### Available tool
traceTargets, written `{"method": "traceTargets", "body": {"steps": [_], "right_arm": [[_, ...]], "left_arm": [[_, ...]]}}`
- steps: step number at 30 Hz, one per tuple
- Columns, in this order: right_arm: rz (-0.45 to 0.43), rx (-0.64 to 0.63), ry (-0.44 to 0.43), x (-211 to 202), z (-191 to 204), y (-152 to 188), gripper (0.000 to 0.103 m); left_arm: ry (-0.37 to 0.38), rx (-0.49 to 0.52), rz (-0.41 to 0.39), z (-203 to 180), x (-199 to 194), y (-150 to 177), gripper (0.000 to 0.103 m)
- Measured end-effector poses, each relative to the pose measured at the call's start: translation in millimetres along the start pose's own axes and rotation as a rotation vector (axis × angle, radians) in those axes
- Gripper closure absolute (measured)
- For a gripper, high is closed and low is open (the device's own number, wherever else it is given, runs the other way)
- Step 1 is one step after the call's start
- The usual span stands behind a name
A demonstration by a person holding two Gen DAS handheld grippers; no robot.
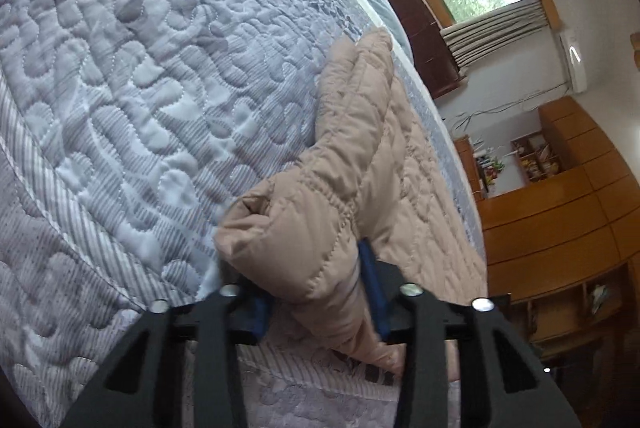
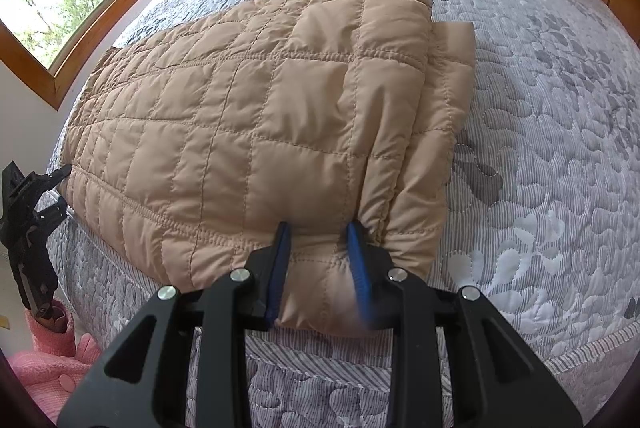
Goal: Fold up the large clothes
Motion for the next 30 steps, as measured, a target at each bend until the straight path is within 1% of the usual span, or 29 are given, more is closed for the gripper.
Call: {"method": "traceTargets", "body": {"steps": [1, 3, 4, 6, 8, 10, 12, 15, 17, 18, 19, 20, 22, 24, 25, 28, 30], "right_arm": [[0.001, -0.001, 0.0, 0, -1, 0, 0.075], [0.004, 0.0, 0.001, 0, 0, 0, 0.075], [0.006, -0.001, 0.0, 0, -1, -1, 0.075], [0.009, -0.001, -0.001, 1, -2, -2, 0.075], [0.011, -0.002, -0.004, 1, -3, -4, 0.075], [0.011, -0.002, -0.007, 2, -4, -5, 0.075], [0.011, -0.004, -0.005, 3, -3, -6, 0.075], [0.012, -0.005, -0.004, 4, -4, -7, 0.075], [0.009, -0.003, -0.006, 3, -4, -7, 0.075], [0.008, 0.0, -0.009, 3, -4, -7, 0.075], [0.005, 0.003, -0.012, 3, -4, -6, 0.075], [0.004, 0.006, -0.015, 1, -5, -5, 0.075], [0.004, 0.015, -0.021, 1, -5, -5, 0.075], [0.006, 0.021, -0.03, 0, -6, -4, 0.075], [0.008, 0.027, -0.037, -1, -8, -5, 0.075], [0.004, 0.034, -0.045, -2, -10, -5, 0.075], [-0.001, 0.032, -0.046, -3, -10, -4, 0.075]], "left_arm": [[0.012, 0.0, -0.01, -2, -3, 0, 0.083], [0.035, 0.022, -0.037, -7, -10, -2, 0.087], [0.031, 0.044, -0.05, -11, -13, -1, 0.087], [0.01, 0.051, -0.048, -8, -8, -4, 0.088], [-0.023, 0.03, -0.019, 3, 6, -5, 0.088], [0.0, 0.004, 0.015, 15, 21, -3, 0.088], [0.026, 0.006, 0.026, 23, 24, -7, 0.088], [0.061, -0.022, 0.051, 27, 25, -13, 0.089], [0.08, -0.037, 0.05, 28, 23, -16, 0.09], [0.08, -0.027, 0.039, 24, 20, -18, 0.091], [0.077, -0.011, 0.027, 23, 16, -18, 0.091], [0.068, 0.026, -0.001, 13, 10, -19, 0.092], [0.07, 0.11, -0.055, -10, -3, -18, 0.092], [0.079, 0.179, -0.089, -32, -12, -19, 0.092], [0.08, 0.234, -0.109, -49, -17, -19, 0.092], [0.089, 0.353, -0.134, -89, -19, -17, 0.092], [0.104, 0.439, -0.13, -120, -18, -14, 0.092]]}}
Point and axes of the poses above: each gripper's, at about its wrist camera, not at the fingertips, and x roughly the way its jaws point, z to its left, y to its underside, the point moved 3 cm from there along x, roughly the way its jaws point, and after that the axes turned 3 degrees about z, right-handed, at the moved point
